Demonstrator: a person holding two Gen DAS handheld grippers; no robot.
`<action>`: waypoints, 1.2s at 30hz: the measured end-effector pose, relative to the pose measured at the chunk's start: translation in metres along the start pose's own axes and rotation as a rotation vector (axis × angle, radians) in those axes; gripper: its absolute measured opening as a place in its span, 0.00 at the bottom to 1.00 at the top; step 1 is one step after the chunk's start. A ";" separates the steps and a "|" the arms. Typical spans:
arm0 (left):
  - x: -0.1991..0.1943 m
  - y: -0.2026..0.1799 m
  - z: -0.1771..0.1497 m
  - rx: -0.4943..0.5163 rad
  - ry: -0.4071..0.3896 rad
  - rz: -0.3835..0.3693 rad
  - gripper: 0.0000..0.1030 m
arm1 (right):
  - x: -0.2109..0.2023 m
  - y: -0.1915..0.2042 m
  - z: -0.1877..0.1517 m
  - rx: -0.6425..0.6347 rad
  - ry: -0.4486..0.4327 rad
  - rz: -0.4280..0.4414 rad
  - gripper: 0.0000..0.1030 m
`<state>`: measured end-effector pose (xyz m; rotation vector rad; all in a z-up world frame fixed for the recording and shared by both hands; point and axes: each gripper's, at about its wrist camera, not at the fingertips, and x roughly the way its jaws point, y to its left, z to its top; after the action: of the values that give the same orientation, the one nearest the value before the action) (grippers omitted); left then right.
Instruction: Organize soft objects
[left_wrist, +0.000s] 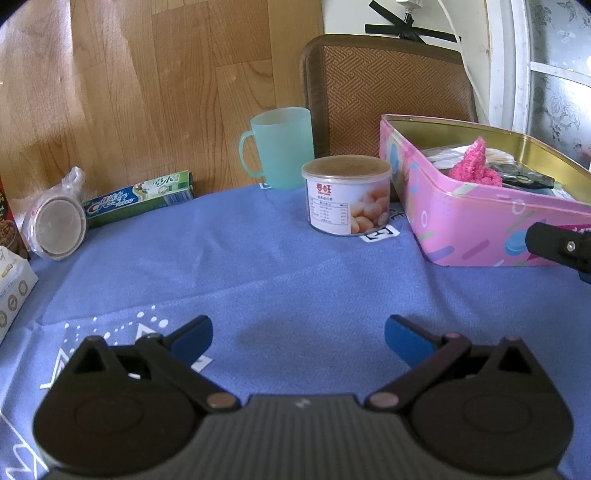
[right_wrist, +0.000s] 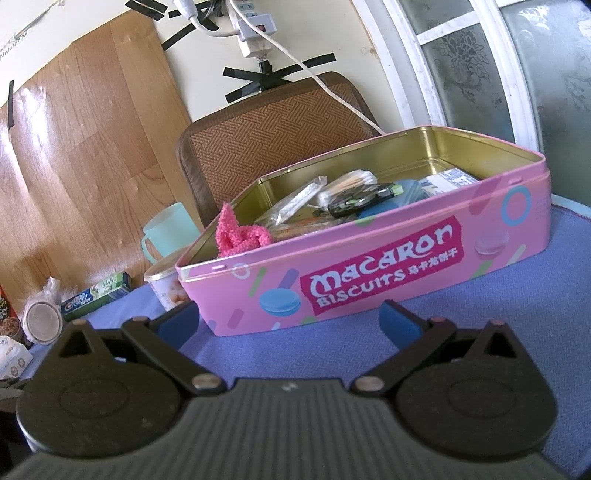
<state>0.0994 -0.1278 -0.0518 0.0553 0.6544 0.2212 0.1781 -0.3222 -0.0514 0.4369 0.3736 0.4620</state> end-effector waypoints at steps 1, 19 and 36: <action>0.000 0.000 0.000 0.000 0.000 0.000 1.00 | 0.000 0.000 0.000 0.000 0.000 0.001 1.00; 0.000 -0.001 -0.001 0.002 0.002 0.010 1.00 | 0.000 0.000 -0.001 0.000 0.000 0.000 1.00; -0.051 -0.018 0.016 -0.016 0.028 -0.030 1.00 | -0.067 -0.007 0.023 -0.009 -0.007 -0.025 1.00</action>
<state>0.0731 -0.1562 -0.0112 0.0268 0.6807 0.1986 0.1348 -0.3684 -0.0185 0.4249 0.3694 0.4374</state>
